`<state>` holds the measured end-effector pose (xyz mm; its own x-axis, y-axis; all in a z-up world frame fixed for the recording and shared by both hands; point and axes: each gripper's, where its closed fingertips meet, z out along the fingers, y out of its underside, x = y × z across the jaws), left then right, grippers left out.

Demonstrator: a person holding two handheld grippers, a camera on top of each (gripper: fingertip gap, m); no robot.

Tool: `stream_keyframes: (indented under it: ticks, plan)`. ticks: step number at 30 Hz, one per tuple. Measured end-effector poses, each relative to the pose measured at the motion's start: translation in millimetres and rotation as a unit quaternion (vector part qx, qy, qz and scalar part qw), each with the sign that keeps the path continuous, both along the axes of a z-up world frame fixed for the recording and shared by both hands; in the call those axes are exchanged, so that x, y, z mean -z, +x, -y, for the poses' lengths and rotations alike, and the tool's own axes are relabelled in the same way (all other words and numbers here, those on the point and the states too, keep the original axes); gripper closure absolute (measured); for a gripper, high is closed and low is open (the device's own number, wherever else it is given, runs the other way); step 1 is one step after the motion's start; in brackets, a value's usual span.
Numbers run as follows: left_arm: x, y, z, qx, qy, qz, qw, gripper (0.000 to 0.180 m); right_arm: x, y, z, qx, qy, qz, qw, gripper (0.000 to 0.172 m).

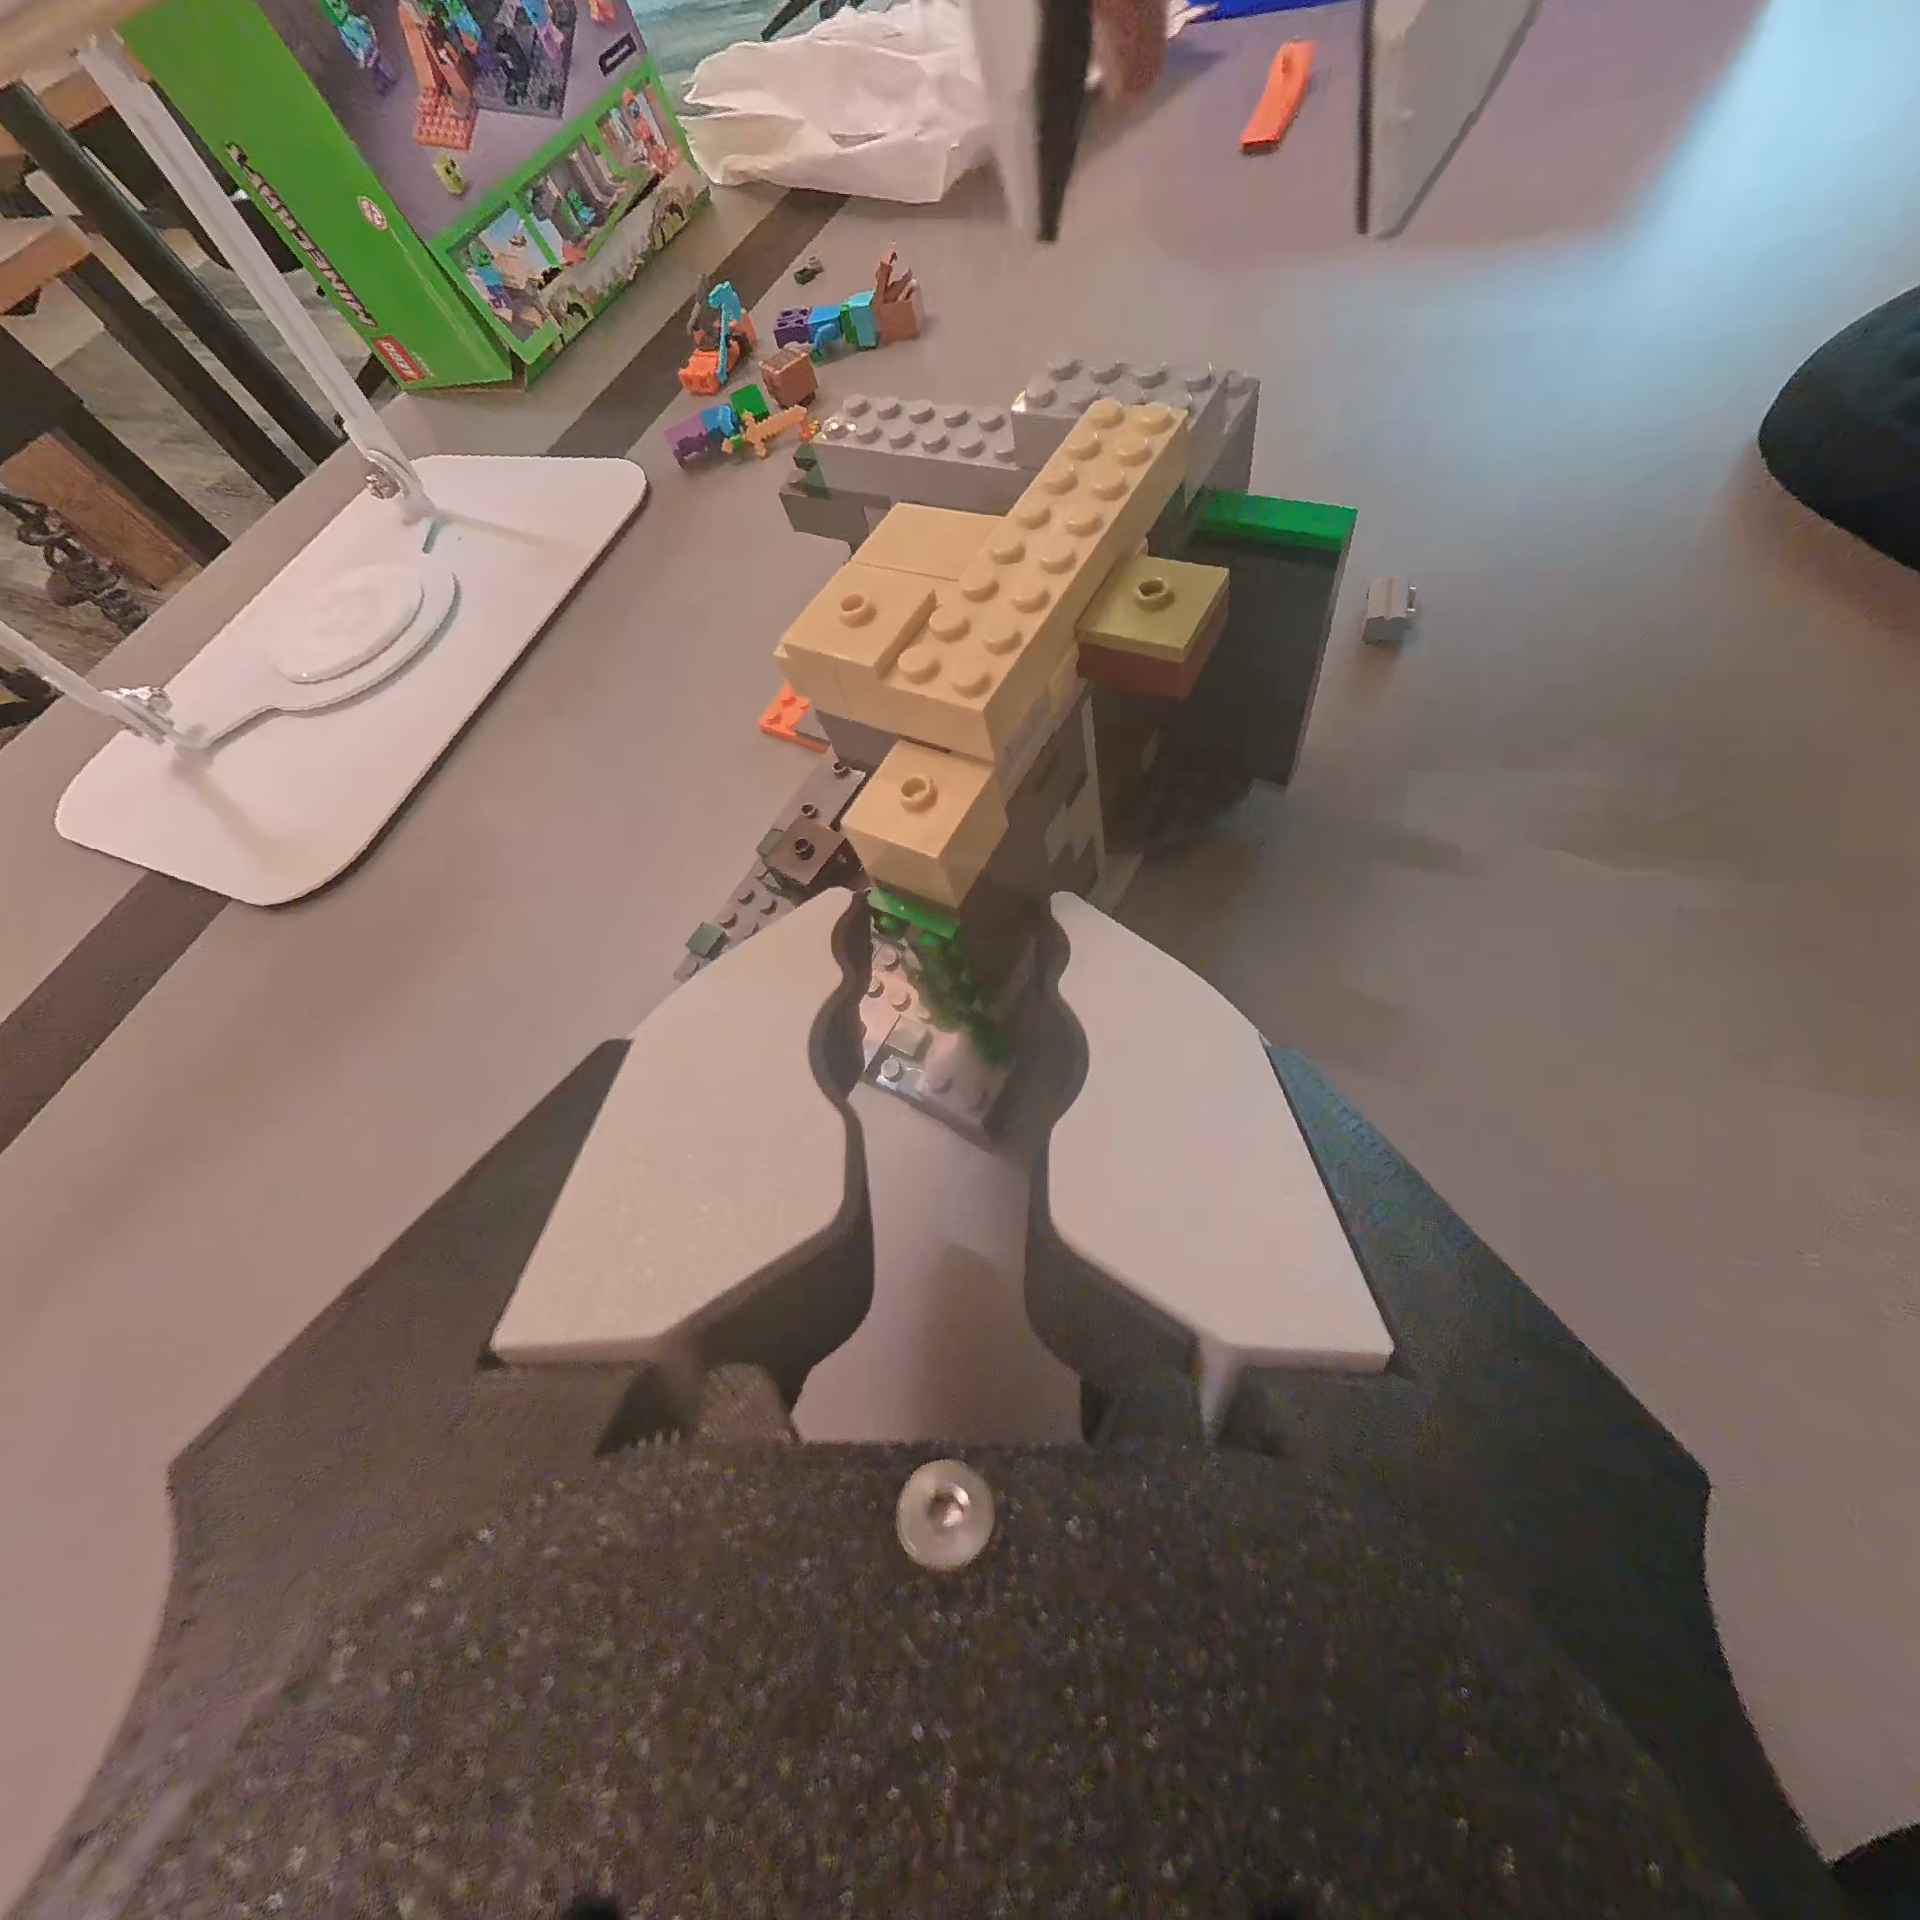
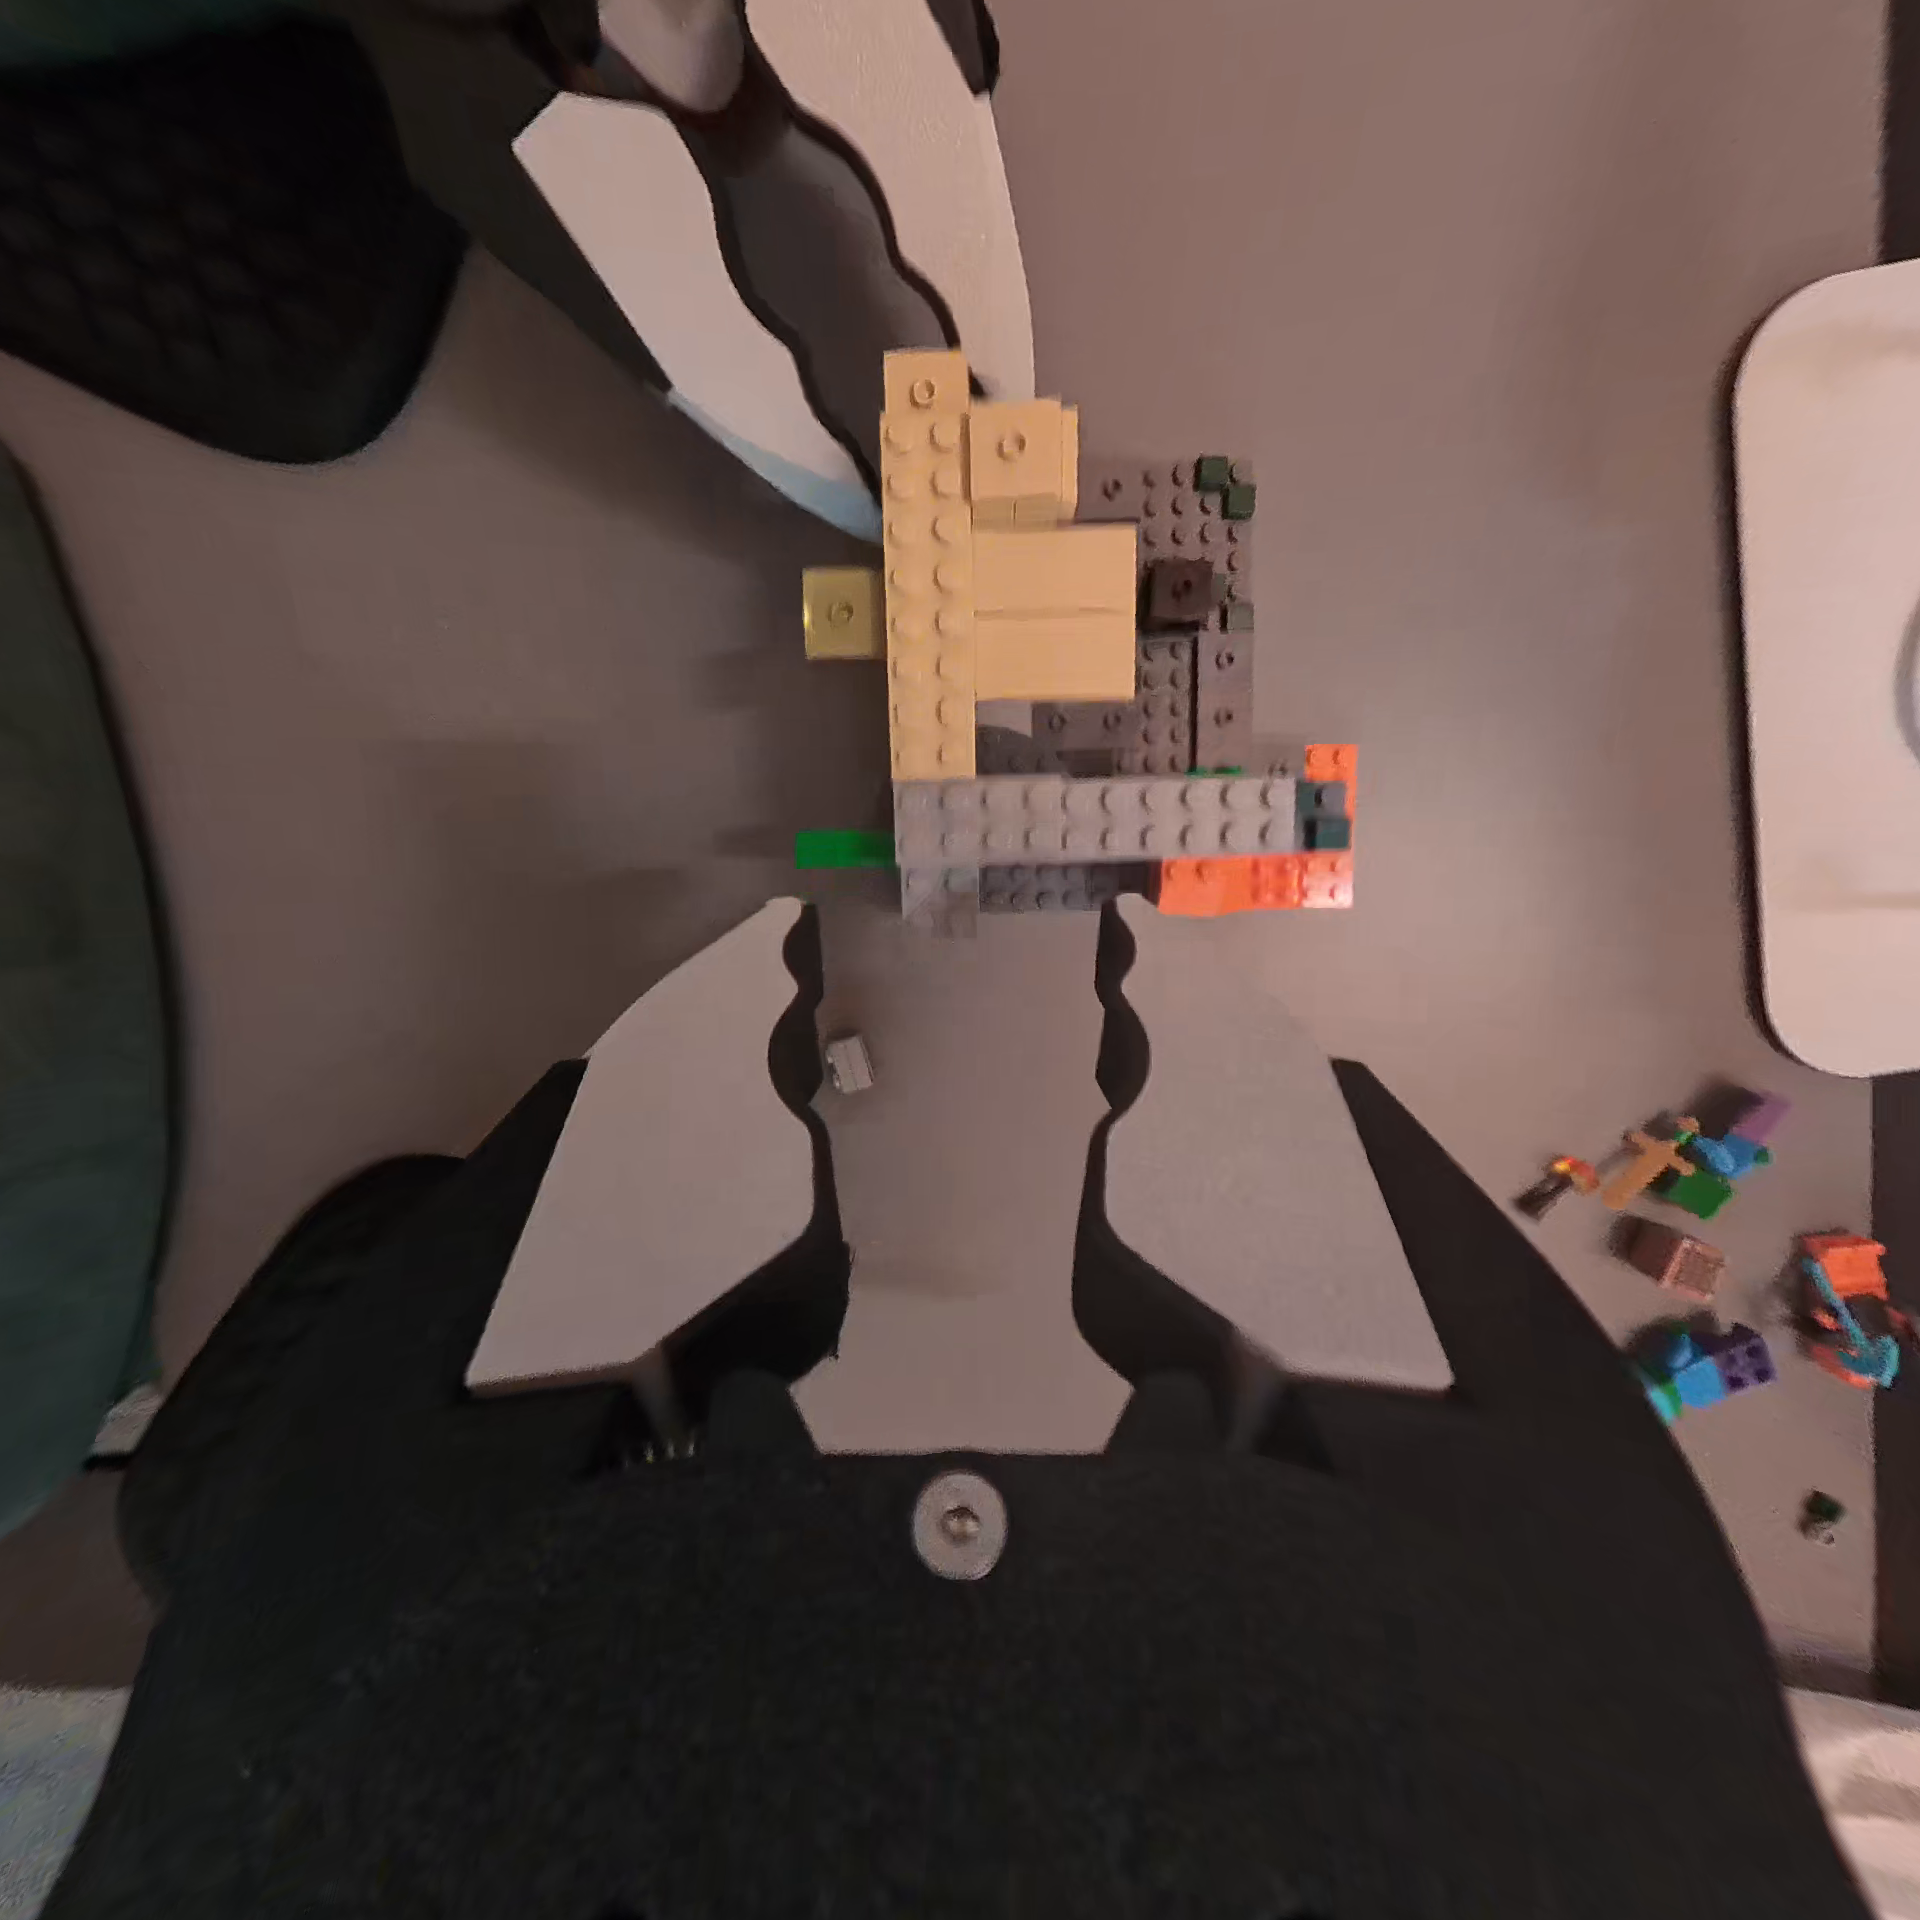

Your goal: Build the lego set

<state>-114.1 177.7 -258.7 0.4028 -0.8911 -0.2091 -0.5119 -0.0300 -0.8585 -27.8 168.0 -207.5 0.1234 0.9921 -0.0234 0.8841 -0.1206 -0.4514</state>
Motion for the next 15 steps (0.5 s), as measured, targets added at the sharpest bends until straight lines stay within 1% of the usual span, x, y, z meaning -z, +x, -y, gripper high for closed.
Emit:
stream_keyframes:
  ticks: [1,3,6,8,11,15]
  plan:
    - [0,-1,-1,-0.001,0.0,0.0,1.0,0.151,4,8,2,0.003,0.01,-0.005,1.0,0.122]
    - [0,-2,-2,-0.005,0.0,0.001,1.0,0.151,22,23,13,-0.007,0.032,-0.005,0.999,0.129]
    - [0,-5,-4,-0.012,0.003,0.003,1.0,0.151,62,39,37,-0.025,0.045,0.008,0.999,0.138]
    - [-1,-7,-6,-0.018,0.006,0.002,1.0,0.151,84,45,46,-0.027,0.051,0.017,0.998,0.14]
    - [-1,-9,-8,-0.029,0.01,0.003,1.0,0.151,96,47,46,-0.026,0.071,0.01,0.997,0.145]
    - [-4,-16,-10,-0.044,0.014,0.008,0.999,0.152,101,47,42,-0.022,0.058,0.006,0.998,0.147]
